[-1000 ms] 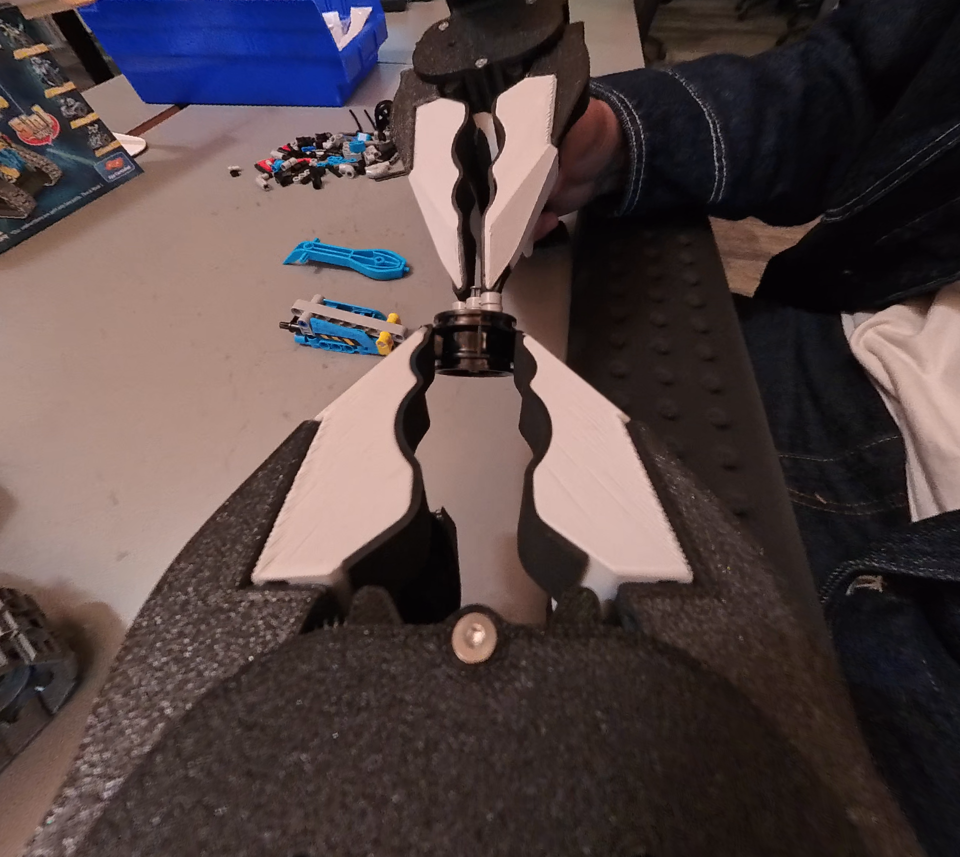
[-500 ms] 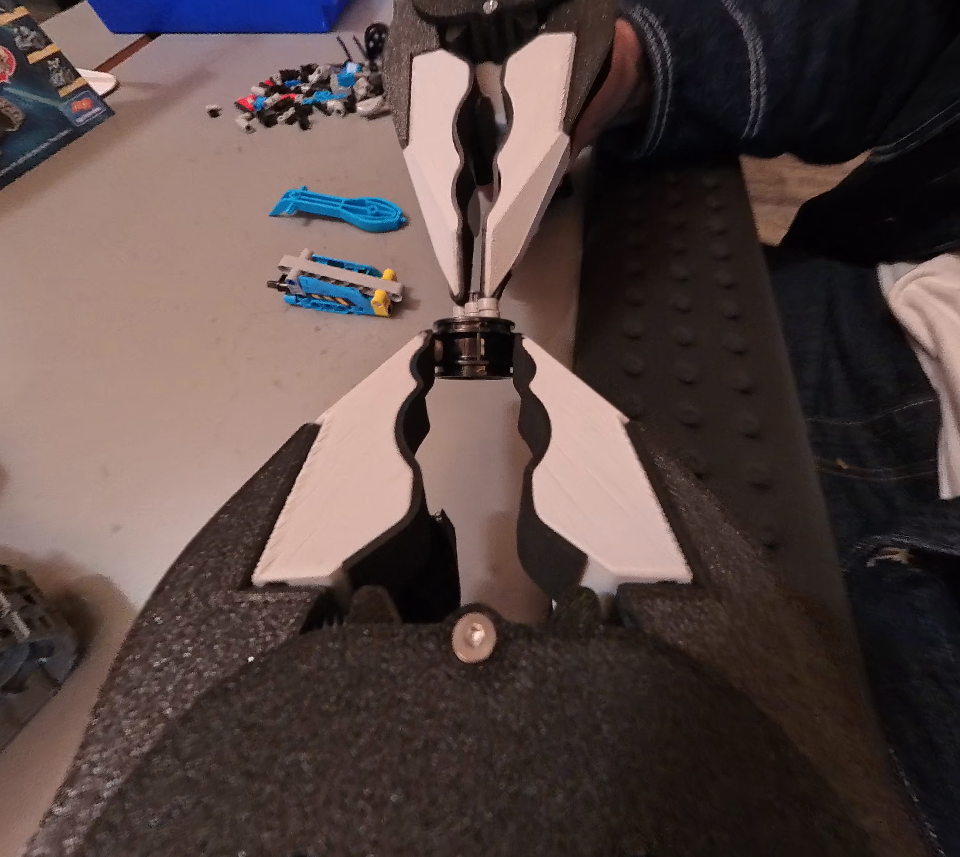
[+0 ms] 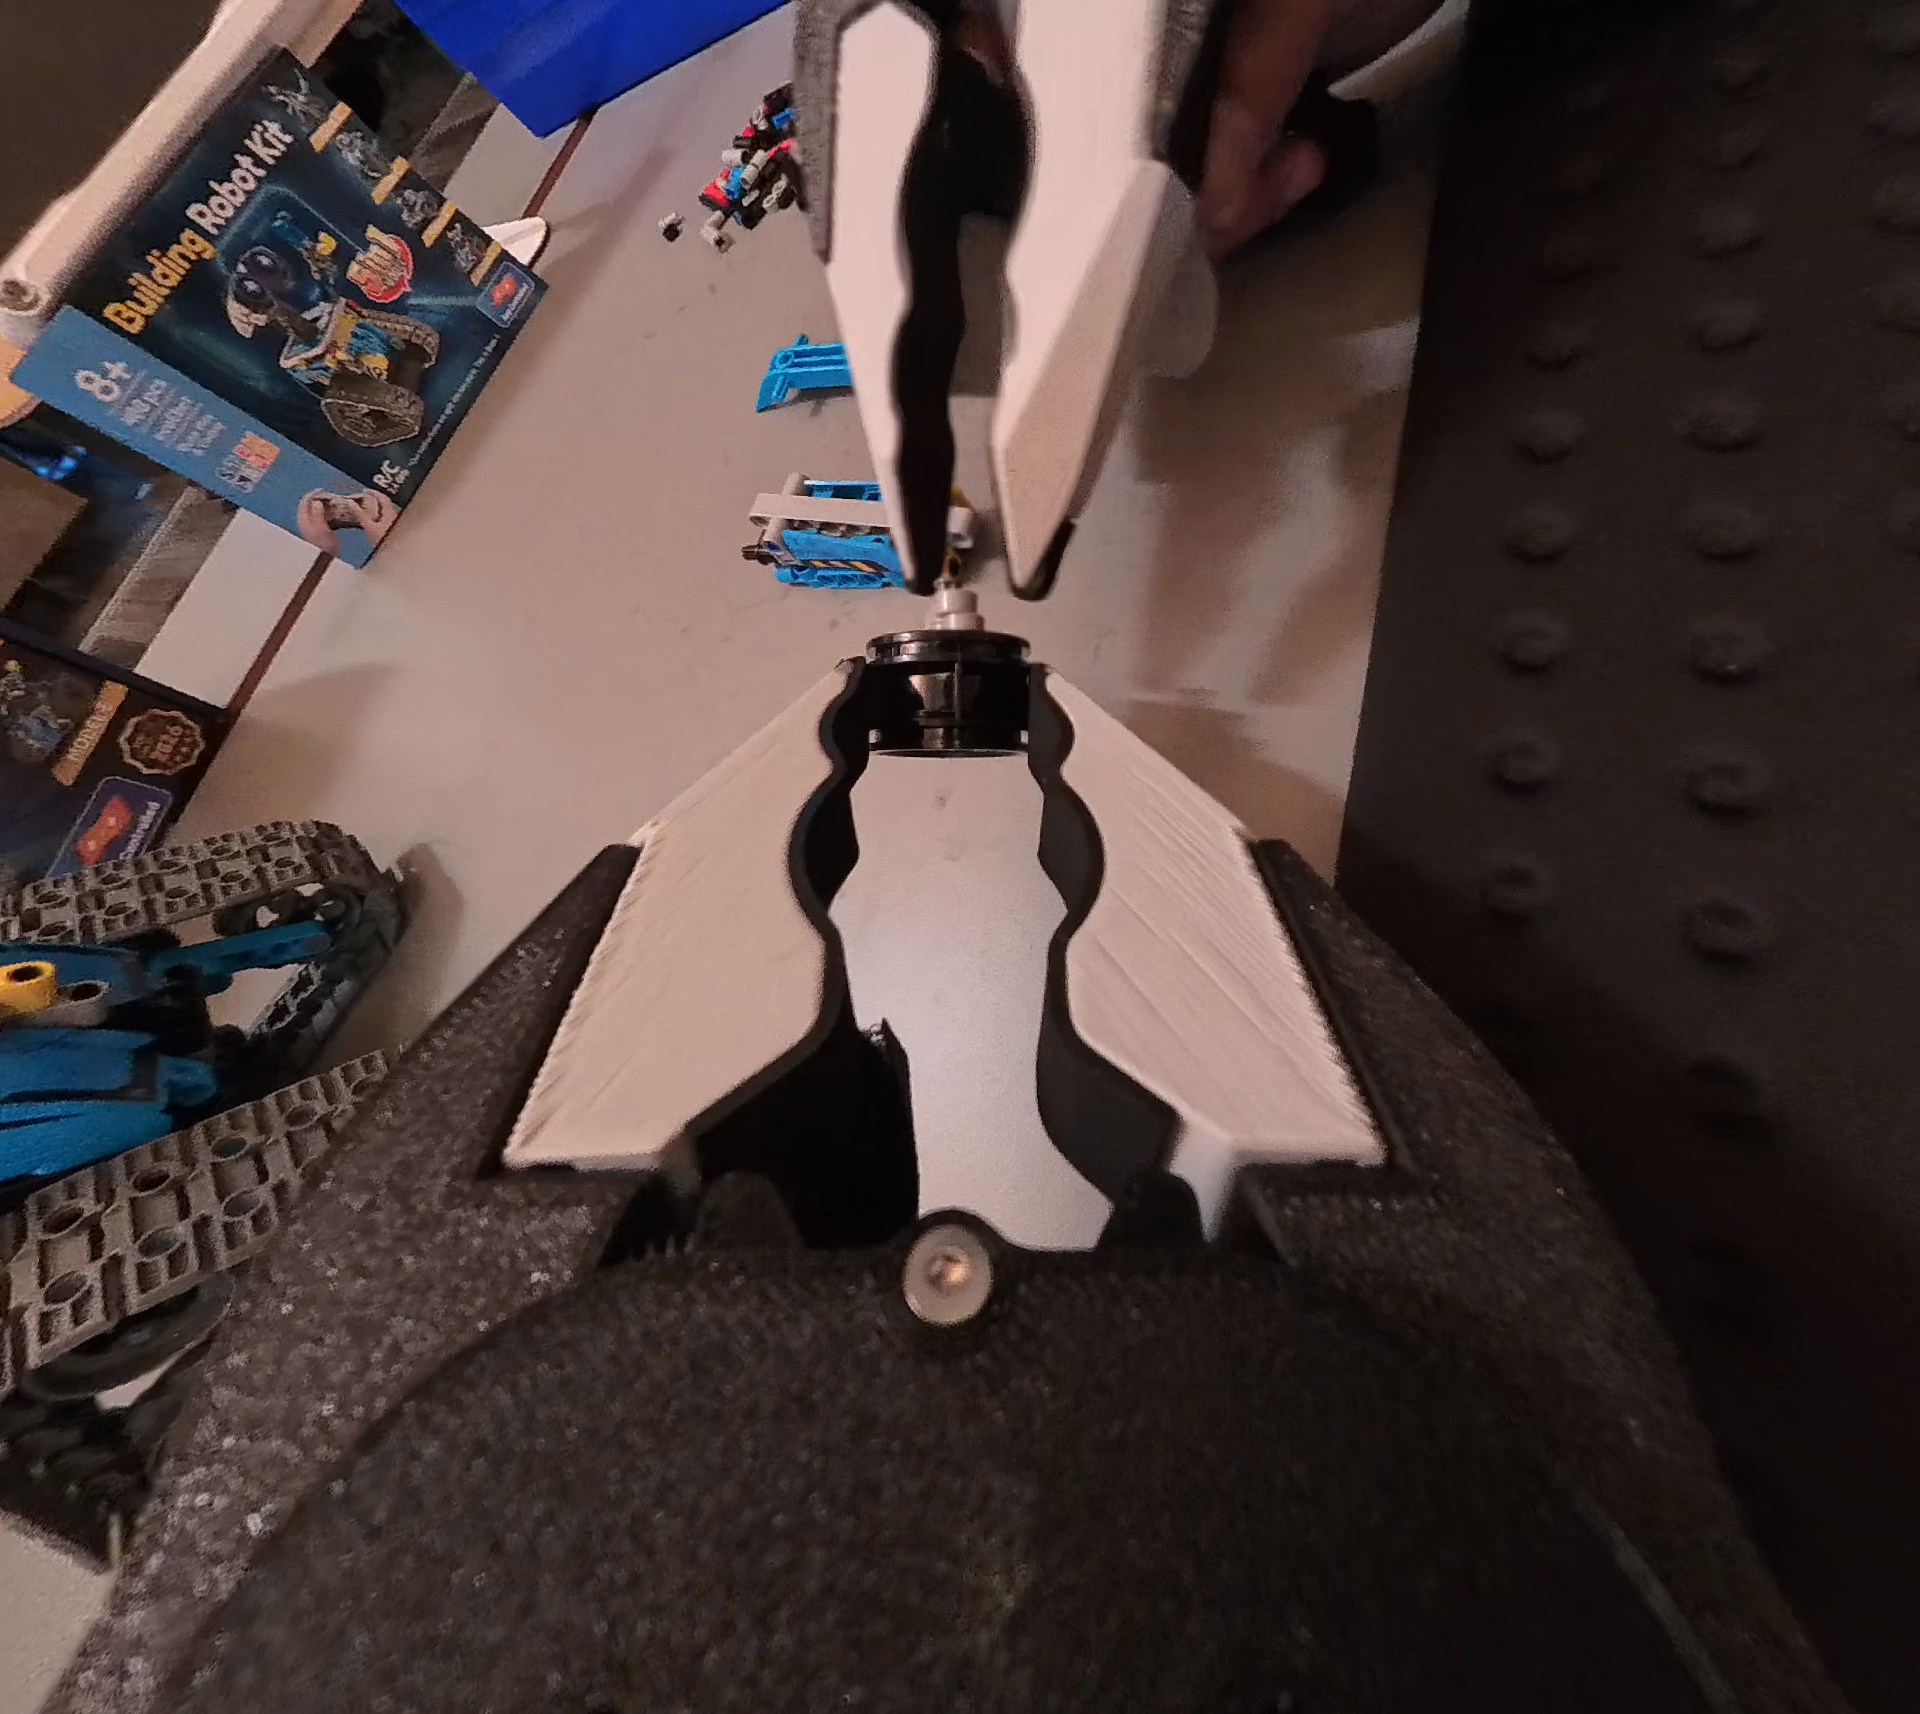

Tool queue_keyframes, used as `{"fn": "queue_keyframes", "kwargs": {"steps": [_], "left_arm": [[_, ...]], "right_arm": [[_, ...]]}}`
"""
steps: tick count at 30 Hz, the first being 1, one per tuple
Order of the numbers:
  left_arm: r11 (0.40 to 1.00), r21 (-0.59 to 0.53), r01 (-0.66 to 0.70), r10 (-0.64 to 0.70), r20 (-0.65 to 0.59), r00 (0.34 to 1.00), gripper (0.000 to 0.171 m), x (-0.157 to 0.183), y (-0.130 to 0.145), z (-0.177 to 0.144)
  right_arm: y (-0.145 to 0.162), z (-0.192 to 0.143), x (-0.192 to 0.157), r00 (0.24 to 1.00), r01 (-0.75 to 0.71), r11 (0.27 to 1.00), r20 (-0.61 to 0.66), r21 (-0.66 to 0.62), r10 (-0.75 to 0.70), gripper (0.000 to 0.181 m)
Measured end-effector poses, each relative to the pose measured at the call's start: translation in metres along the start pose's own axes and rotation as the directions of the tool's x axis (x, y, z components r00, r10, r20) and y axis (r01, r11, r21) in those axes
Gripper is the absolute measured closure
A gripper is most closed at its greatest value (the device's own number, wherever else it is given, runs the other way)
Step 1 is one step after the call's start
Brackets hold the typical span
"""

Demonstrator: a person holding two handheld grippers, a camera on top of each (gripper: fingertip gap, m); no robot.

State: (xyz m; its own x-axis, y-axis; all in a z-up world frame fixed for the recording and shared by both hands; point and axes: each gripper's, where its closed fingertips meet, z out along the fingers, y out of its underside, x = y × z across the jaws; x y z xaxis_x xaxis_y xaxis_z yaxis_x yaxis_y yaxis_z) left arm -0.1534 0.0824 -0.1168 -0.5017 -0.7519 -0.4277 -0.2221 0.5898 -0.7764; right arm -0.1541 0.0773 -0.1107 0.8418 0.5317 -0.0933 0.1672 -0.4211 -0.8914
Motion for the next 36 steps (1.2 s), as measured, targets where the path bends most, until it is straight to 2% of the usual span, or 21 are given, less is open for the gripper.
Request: {"fn": "queue_keyframes", "kwargs": {"steps": [5, 8, 11, 13, 14, 16, 21, 23, 26, 30, 36], "left_arm": [[1.000, 0.002, -0.001, 0.001, -0.024, 1.000, 0.142, 0.004, -0.001, 0.002], [1.000, -0.001, -0.016, 0.016, -0.028, 0.999, 0.142, 0.007, -0.001, 0.003], [1.000, 0.003, -0.001, 0.001, -0.059, 0.998, 0.142, 0.011, -0.001, 0.003], [1.000, 0.004, 0.026, -0.025, -0.106, 0.994, 0.142, 0.016, 0.000, 0.004], [0.999, -0.001, 0.041, -0.041, -0.129, 0.991, 0.142, 0.019, 0.001, 0.005], [0.997, -0.013, 0.080, -0.081, -0.143, 0.986, 0.142, 0.019, 0.002, 0.005], [0.980, -0.004, 0.199, -0.196, -0.194, 0.961, 0.142, 0.015, 0.001, 0.002], [0.982, 0.000, 0.188, -0.185, -0.180, 0.966, 0.142, 0.014, 0.001, 0.002], [0.987, -0.005, 0.161, -0.159, -0.162, 0.974, 0.142, 0.013, 0.002, 0.003], [0.987, 0.010, 0.159, -0.155, -0.156, 0.975, 0.142, 0.012, 0.000, 0.002], [0.991, 0.037, 0.128, -0.121, -0.153, 0.981, 0.142, 0.013, -0.004, 0.000]], "right_arm": [[-0.012, -0.002, -0.001, 0.989, 0.130, 0.991, -0.080, 0.042, -0.127, 0.167], [-0.003, 0.003, -0.007, 0.988, 0.150, 0.989, -0.044, -0.006, -0.150, 0.170], [-0.005, 0.002, -0.010, 0.979, 0.197, 0.980, -0.048, 0.005, -0.197, 0.170], [-0.006, 0.001, -0.013, 0.971, 0.235, 0.972, -0.048, 0.008, -0.235, 0.181], [-0.006, 0.001, -0.014, 0.962, 0.267, 0.964, -0.060, 0.008, -0.266, 0.181], [0.003, 0.004, -0.008, 0.954, 0.286, 0.957, -0.078, -0.054, -0.290, 0.181], [-0.006, -0.004, -0.003, 0.972, 0.218, 0.976, -0.085, -0.001, -0.217, 0.181], [-0.004, -0.006, 0.001, 0.982, 0.172, 0.985, -0.077, -0.001, -0.171, 0.179], [0.005, -0.001, -0.001, 0.990, 0.132, 0.990, -0.046, -0.045, -0.134, 0.165], [0.013, 0.004, -0.003, 0.980, 0.184, 0.979, -0.060, -0.088, -0.190, 0.165], [0.014, 0.006, -0.009, 0.997, 0.073, 0.994, 0.021, -0.077, -0.071, 0.167]]}}
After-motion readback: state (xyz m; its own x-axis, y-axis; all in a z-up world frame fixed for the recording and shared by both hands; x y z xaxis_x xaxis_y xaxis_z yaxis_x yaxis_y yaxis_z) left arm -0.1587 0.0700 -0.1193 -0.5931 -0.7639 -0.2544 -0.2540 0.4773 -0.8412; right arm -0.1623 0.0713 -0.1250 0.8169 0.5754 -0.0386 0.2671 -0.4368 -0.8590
